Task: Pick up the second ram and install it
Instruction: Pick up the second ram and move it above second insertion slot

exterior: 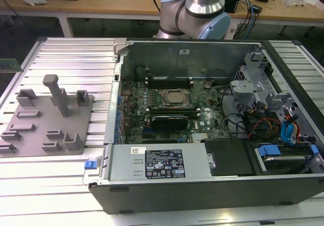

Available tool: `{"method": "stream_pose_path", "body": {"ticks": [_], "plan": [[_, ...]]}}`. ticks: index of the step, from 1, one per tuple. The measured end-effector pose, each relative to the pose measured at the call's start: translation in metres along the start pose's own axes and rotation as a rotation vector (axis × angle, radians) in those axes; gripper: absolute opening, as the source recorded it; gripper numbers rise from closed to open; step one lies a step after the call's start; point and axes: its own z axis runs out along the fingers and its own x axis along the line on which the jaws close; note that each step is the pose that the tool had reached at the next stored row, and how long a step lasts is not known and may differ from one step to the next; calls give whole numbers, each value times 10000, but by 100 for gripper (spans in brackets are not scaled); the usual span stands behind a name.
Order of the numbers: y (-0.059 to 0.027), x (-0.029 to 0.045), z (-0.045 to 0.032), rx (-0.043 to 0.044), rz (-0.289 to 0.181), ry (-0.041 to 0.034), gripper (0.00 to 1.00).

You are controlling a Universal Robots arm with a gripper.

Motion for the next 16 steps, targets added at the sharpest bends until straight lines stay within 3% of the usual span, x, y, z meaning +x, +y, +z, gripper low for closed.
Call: {"method": "stream_pose_path", "body": {"ticks": [5,8,11,13,16], "plan": [[-245,4,-10,0,0,0,9],[-435,7,-18,0,0,0,9],[-661,11,-28,1,0,0,9],[-865,14,-37,1,0,0,9],[-1049,16,-44,0,1,-1,9]]}}
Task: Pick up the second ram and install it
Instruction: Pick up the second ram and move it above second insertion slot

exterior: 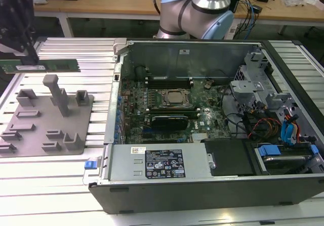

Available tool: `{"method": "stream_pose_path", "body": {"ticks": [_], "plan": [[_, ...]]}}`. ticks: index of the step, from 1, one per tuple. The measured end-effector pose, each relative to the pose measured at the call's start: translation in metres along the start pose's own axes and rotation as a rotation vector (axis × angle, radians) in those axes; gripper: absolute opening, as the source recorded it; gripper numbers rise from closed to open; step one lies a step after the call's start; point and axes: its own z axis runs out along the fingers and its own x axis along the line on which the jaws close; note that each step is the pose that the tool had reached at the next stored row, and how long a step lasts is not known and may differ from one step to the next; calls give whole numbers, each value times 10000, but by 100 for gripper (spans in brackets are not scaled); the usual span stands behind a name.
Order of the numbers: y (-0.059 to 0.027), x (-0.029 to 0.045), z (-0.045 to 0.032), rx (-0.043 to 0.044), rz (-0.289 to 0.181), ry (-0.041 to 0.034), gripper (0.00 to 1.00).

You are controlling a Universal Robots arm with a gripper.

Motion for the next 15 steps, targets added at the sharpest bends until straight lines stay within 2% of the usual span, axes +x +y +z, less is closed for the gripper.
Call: {"method": "stream_pose_path", "body": {"ticks": [3,4,6,7,9,11,12,14,15], "plan": [[-118,2,-6,-3,-2,1,9],[-198,3,-9,-4,0,1,9],[-274,5,-12,-5,-1,1,9],[-359,6,-16,-7,-1,1,9],[-440,7,-19,-8,0,1,9],[-572,9,-25,-9,-1,1,9],[-684,11,-30,-12,0,1,9],[-757,12,-33,-13,-2,1,9],[-850,13,-36,-13,1,1,9]]}}
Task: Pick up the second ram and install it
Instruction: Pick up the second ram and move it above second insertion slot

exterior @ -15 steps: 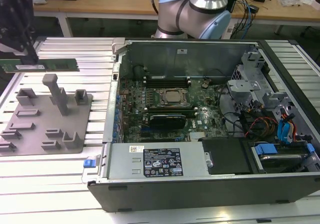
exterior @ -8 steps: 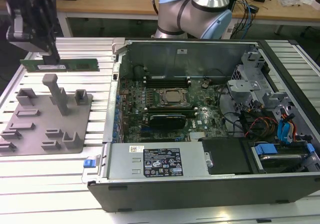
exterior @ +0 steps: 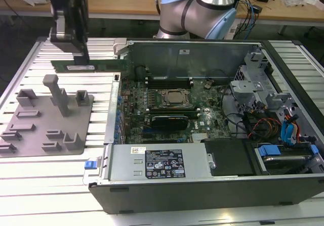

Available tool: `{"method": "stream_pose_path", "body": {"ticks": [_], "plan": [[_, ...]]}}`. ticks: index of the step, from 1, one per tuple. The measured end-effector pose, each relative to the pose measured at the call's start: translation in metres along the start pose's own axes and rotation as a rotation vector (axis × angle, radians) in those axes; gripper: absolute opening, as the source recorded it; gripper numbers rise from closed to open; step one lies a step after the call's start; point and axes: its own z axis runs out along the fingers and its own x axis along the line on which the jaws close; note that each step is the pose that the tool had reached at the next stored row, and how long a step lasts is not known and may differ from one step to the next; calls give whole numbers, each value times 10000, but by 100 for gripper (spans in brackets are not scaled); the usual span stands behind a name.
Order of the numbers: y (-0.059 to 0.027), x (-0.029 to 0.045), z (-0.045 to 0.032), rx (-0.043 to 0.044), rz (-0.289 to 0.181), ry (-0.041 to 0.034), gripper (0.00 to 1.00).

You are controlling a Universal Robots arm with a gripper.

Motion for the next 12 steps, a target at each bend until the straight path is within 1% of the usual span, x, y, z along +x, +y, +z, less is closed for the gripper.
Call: {"method": "stream_pose_path", "body": {"ticks": [5,8,11,12], "plan": [[-362,6,-16,-4,0,0,9],[-516,8,-23,-7,-1,0,9],[-638,10,-28,-7,-2,-1,9],[-700,11,-31,-8,0,0,9]]}}
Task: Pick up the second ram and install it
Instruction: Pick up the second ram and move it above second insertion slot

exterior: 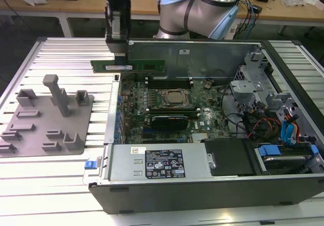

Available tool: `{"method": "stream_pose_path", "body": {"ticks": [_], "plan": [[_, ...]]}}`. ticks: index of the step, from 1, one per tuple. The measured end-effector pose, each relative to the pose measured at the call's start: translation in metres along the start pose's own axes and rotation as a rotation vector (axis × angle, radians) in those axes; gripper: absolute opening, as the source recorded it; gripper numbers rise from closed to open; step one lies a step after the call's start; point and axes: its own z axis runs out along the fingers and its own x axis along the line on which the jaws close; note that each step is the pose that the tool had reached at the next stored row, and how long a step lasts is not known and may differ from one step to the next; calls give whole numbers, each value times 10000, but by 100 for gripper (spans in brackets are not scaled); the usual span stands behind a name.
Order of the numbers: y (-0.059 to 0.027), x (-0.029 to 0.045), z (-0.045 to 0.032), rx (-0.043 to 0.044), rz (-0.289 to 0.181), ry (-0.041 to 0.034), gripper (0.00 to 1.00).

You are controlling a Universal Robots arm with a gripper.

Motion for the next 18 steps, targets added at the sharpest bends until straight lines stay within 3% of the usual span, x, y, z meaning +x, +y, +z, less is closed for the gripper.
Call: {"method": "stream_pose_path", "body": {"ticks": [3,8,10,12,15,18], "plan": [[-111,2,-5,-1,-3,0,9],[-471,7,-21,-8,-1,-1,9],[-554,9,-24,-14,-1,0,9],[-697,10,-13,-29,-1,-1,9],[-794,-1,55,-78,2,13,9],[-819,-24,143,-118,5,35,9]]}}
